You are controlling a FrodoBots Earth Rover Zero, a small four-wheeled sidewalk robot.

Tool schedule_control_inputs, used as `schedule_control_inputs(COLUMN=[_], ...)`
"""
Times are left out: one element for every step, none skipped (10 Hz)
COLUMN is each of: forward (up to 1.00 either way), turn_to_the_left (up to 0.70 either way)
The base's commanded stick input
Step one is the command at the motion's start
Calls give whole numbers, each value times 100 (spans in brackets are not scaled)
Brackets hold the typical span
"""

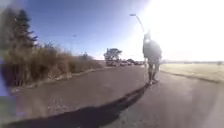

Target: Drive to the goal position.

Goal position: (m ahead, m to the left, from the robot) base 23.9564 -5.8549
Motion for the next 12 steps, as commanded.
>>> schedule_control_inputs(forward=[70, 70, 70, 70, 70, 70, 70, 70, 70, 70, 70, 70], turn_to_the_left=[0, 0, 0, 0, 0, 0, 0, 0, 0, 0, 0, 0])
